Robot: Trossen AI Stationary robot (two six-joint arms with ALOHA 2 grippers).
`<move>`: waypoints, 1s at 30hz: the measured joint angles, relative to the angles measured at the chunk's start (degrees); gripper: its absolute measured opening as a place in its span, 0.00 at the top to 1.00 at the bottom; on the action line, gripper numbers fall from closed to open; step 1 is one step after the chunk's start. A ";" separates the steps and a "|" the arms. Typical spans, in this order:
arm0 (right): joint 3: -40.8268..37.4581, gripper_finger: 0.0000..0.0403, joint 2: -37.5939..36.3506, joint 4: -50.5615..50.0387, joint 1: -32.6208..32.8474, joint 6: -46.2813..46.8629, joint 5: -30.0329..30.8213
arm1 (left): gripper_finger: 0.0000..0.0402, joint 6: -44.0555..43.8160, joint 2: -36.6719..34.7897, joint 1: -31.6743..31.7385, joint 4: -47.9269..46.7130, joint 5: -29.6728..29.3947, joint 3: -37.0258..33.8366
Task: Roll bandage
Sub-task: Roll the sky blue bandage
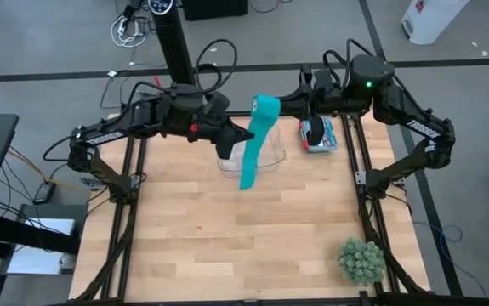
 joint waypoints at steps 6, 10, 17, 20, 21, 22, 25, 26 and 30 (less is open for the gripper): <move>0.00 1.00 -1.09 -0.23 -1.27 1.93 -2.73 | 0.99 0.63 0.00 0.00 -3.00 0.07 0.00; 0.00 1.00 -1.67 -0.23 -2.62 5.66 -6.67 | 0.99 1.88 0.00 0.02 -3.17 0.05 0.00; 0.00 1.00 -1.80 -0.40 -2.34 13.32 -12.22 | 0.99 2.90 0.00 0.88 -3.09 -0.54 0.00; 0.00 1.00 -1.80 -0.32 -1.78 15.68 -12.82 | 0.99 3.87 0.00 1.07 -1.62 -0.56 0.00; 0.00 1.00 -1.80 -0.25 -1.64 16.13 -12.95 | 0.99 4.15 0.00 1.07 -1.12 -0.56 0.00; 0.00 1.00 -1.80 -0.15 -1.44 16.72 -13.13 | 0.99 4.89 0.00 1.07 -0.34 -0.54 0.00; 0.00 1.00 -1.80 -0.13 -0.82 17.27 -13.40 | 0.96 6.85 0.11 1.13 1.74 -0.61 0.00; 0.00 1.00 -1.80 -0.15 -0.41 17.39 -13.39 | 0.95 6.93 0.13 1.18 2.38 -0.64 0.00; 0.00 1.00 -1.80 -0.58 1.35 19.82 -14.18 | 0.91 7.07 0.17 1.20 3.94 -0.90 0.00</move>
